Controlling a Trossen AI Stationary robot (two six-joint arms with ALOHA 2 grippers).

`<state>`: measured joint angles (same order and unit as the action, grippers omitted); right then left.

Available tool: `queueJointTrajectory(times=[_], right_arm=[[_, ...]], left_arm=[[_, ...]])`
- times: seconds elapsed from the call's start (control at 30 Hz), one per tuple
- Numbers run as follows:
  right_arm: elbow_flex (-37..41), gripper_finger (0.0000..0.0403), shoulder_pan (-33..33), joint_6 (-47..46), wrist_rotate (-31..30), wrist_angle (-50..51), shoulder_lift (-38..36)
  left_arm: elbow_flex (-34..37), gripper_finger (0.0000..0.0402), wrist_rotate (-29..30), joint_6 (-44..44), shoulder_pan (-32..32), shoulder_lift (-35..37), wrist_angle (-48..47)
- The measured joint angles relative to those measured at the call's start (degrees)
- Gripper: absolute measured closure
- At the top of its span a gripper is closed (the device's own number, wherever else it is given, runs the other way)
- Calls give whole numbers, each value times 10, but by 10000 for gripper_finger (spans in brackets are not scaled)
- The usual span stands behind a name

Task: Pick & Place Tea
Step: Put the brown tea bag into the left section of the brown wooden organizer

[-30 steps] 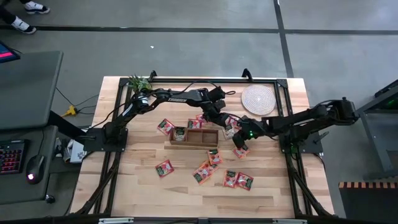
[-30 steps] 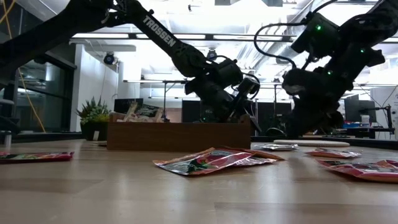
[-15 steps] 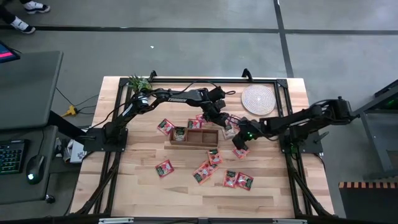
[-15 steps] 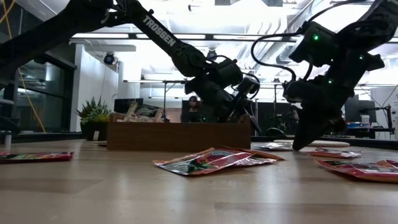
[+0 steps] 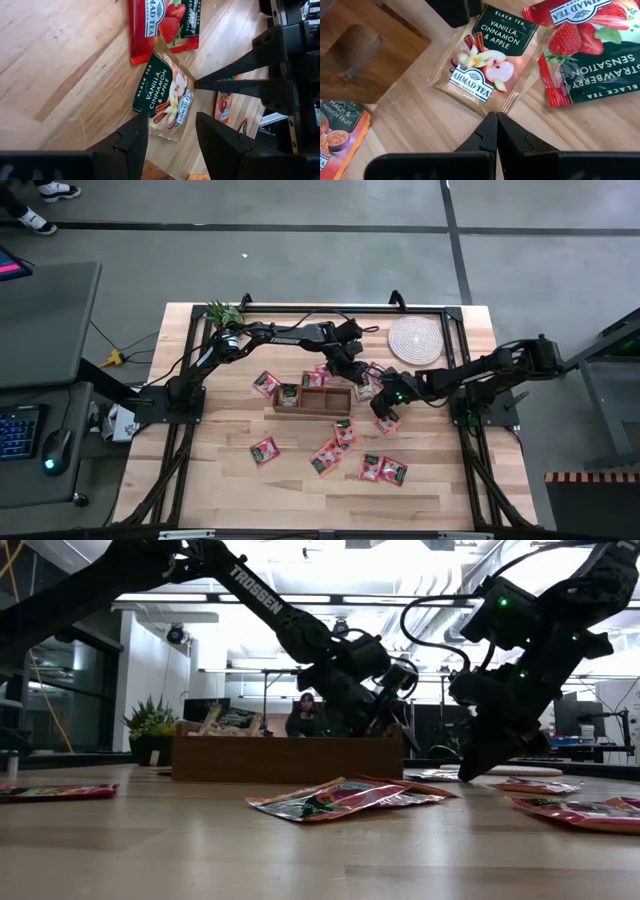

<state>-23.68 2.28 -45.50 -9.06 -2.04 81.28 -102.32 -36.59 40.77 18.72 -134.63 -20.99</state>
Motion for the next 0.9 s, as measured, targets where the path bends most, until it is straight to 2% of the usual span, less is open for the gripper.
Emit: queueJointTrajectory(times=[0.23, 0.77, 0.9], right_arm=[[0, 403, 0, -7, 2, 14, 0], [1, 403, 0, -7, -4, 11, 0], [2, 403, 0, -7, -9, 9, 0]], left_arm=[[0, 238, 27, -12, 12, 0, 11], [-1, 238, 22, -20, 15, 0, -12], [-1, 238, 4, -17, 11, 0, -10]])
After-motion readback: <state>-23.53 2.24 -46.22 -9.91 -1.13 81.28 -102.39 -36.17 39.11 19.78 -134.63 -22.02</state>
